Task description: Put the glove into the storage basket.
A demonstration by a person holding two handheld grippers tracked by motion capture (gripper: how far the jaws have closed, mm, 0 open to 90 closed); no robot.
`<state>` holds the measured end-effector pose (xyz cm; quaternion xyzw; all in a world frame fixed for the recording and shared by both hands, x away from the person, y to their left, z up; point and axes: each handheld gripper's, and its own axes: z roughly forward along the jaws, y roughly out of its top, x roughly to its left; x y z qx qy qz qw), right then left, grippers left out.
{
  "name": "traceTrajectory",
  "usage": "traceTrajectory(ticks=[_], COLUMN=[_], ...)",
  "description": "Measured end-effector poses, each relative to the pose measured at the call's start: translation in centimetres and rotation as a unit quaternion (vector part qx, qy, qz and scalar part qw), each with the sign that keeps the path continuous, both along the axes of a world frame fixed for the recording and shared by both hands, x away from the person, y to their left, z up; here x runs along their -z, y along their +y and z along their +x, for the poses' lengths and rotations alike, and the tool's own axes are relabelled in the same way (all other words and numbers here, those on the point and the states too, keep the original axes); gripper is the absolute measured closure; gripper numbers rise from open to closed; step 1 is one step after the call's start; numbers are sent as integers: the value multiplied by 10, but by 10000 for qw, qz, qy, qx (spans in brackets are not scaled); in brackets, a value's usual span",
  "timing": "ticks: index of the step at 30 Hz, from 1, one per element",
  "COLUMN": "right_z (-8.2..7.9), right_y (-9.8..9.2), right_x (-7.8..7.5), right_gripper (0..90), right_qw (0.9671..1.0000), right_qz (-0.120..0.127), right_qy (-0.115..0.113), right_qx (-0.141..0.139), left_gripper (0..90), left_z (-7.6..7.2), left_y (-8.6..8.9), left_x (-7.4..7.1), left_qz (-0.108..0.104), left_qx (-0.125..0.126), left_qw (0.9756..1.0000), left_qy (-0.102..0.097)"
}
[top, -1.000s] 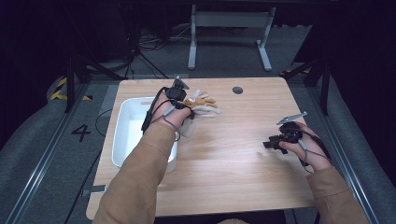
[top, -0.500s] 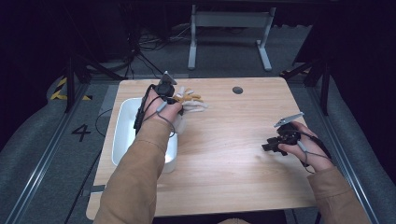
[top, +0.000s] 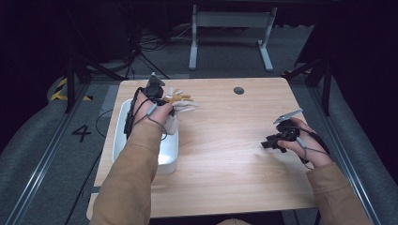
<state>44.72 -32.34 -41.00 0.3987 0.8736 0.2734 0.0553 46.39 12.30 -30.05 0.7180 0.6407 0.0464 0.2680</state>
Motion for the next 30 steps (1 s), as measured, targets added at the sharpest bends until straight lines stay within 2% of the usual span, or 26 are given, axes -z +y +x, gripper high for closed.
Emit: traceTrajectory(ticks=[2, 6, 9, 14, 18, 21, 25, 30], right_z=[2, 6, 9, 8, 8, 7, 6, 3], right_y=[4, 10, 12, 16, 14, 11, 7, 5], right_x=[0, 1, -1, -1, -1, -2, -2, -2], right_gripper=[555, 553, 552, 543, 541, 538, 538, 535], right_qw=[10000, 9999, 9999, 9997, 9997, 9998, 9999, 9999], right_qz=[-3, -30, 8, 13, -9, 13, 33, 13], right_qy=[1, 35, 25, 26, 14, -5, -9, -73], right_qx=[-71, -137, -144, -252, -251, -214, -166, -126], left_gripper=[685, 685, 683, 683, 682, 681, 681, 680], left_z=[-2, -4, -5, -4, -1, -2, -2, -1], left_y=[10, 17, 23, 26, 32, 34, 34, 35], left_x=[0, -1, -4, -2, 1, 2, 3, 4], left_qz=[3, -10, -204, 30, 25, 142, 120, 111], left_qx=[-143, -302, -566, -789, -1078, -1160, -1102, -1178], left_qw=[9999, 9995, 9981, 9968, 9941, 9930, 9937, 9928], left_qy=[21, 35, 101, 96, 112, 161, 191, 187])
